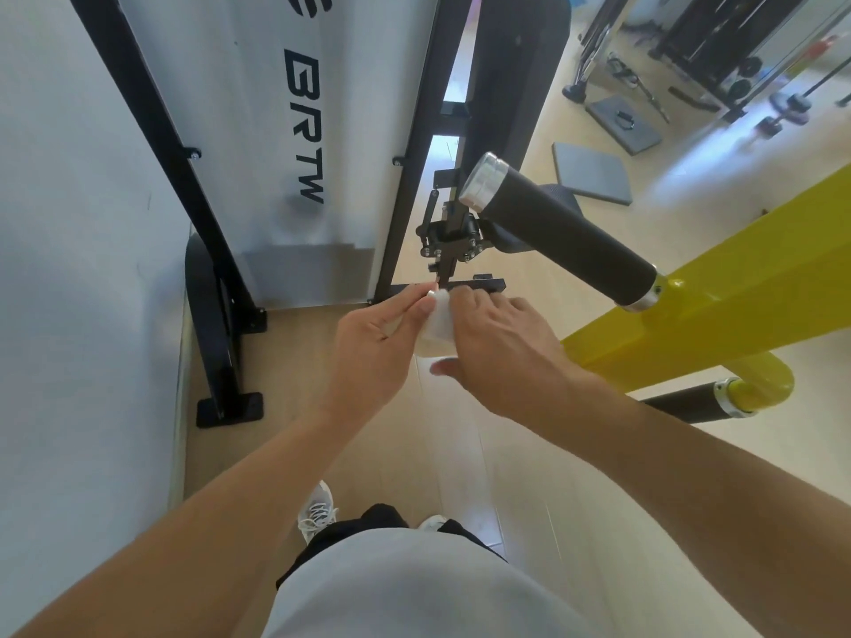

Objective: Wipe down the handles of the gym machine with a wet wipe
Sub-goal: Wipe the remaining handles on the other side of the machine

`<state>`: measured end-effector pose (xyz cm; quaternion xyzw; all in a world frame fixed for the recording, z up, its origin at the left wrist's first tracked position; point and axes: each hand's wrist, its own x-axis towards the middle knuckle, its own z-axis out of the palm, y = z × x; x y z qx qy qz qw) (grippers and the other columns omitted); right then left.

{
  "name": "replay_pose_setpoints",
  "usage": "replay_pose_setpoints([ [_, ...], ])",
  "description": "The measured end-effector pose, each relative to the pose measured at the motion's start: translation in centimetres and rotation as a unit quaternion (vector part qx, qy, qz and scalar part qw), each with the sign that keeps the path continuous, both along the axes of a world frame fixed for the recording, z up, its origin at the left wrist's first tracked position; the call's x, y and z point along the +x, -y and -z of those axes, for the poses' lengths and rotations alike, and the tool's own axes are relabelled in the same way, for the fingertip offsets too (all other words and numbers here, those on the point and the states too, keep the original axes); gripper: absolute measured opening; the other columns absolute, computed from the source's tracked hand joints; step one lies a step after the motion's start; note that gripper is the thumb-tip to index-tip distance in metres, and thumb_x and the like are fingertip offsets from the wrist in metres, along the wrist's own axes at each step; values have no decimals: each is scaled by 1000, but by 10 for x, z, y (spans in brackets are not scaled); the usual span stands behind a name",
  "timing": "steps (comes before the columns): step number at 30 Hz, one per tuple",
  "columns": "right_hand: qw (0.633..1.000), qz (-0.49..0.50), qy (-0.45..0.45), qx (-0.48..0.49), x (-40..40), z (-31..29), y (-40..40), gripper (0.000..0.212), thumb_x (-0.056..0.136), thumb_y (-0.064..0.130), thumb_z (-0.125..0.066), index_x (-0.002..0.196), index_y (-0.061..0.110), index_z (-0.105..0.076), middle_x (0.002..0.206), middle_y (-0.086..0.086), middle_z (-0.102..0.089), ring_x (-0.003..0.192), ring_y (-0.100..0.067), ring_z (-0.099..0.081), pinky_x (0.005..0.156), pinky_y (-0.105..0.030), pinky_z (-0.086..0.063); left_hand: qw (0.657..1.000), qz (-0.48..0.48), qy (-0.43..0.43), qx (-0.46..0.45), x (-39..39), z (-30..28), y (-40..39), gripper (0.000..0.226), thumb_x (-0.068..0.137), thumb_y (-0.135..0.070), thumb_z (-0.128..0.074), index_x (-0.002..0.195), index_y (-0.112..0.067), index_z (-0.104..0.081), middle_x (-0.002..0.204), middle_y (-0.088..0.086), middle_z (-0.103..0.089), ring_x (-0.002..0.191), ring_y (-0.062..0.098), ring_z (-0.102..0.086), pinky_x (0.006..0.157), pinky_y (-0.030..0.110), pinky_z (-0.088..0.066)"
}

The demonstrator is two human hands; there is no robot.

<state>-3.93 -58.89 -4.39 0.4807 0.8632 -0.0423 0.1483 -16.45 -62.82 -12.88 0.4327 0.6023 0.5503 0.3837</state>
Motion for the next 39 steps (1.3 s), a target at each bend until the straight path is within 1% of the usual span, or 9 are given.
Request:
replay_pose_setpoints([
  [4,999,5,41,5,22,-14,8,49,103,51,-39,139,17,-40,125,-2,-59,106,-21,-56,95,-34,-41,1000,-7,21,-14,3,4,1,21,94,-37,-64,113,-36,-73,92,-31,-73,86,-9,-66,75,7,-47],
  [10,995,27,-95,-32,2,13,0,30,105,38,-44,123,14,-46,112,-4,-58,89,-16,-51,86,-31,-48,1000,22,-7,-10,-1,6,1,22,95,-42,-62,115,-40,-70,114,-23,-72,106,-7,-65,95,18,-50],
  [14,999,6,26,34,17,3,2,21,104,31,-46,119,16,-45,99,-2,-57,77,-18,-46,77,-31,-34,998,28,-49,4,-4,3,0,19,96,-39,-62,111,-37,-73,92,-48,-62,93,-12,-63,86,11,-49],
  [18,989,32,132,48,31,-8,7,26,100,25,-52,123,14,-46,95,-4,-52,78,-20,-48,77,-32,-32,998,23,-56,4,-1,3,0,26,94,-40,-63,118,-33,-73,104,-37,-67,91,-13,-63,88,15,-50],
  [21,999,4,33,42,12,2,1,24,102,26,-51,120,13,-46,104,-5,-62,81,-20,-50,84,-32,-40,999,16,-51,3,-1,0,0,25,95,-38,-64,119,-34,-71,121,-12,-71,105,-8,-65,95,19,-51],
  [25,997,-12,-66,34,-5,11,-3,24,105,28,-49,121,11,-47,112,-7,-64,94,-24,-61,96,-38,-45,998,41,-38,9,-5,1,-4,22,98,-36,-61,115,-35,-73,102,-16,-77,98,7,-71,91,33,-56],
  [28,985,-9,154,82,25,2,4,29,102,28,-51,125,11,-45,113,-10,-66,95,-27,-60,108,-47,-35,999,32,-33,3,-8,6,-7,19,95,-42,-62,109,-37,-74,87,-8,-75,82,25,-66,76,31,-54],
  [31,920,-30,372,123,44,-7,17,41,100,30,-56,128,4,-43,117,-18,-65,115,-40,-60,118,-60,-21,999,22,-50,-2,-6,8,-7,17,94,-48,-60,106,-47,-72,83,6,-74,73,32,-58,63,24,-44],
  [39,985,-45,88,143,-1,18,0,25,103,20,-41,122,6,-48,107,-14,-68,98,-35,-64,110,-53,-35,1000,25,-17,7,-6,3,-6,19,94,-43,-64,109,-39,-75,93,-4,-77,73,10,-55,76,41,-55],
])
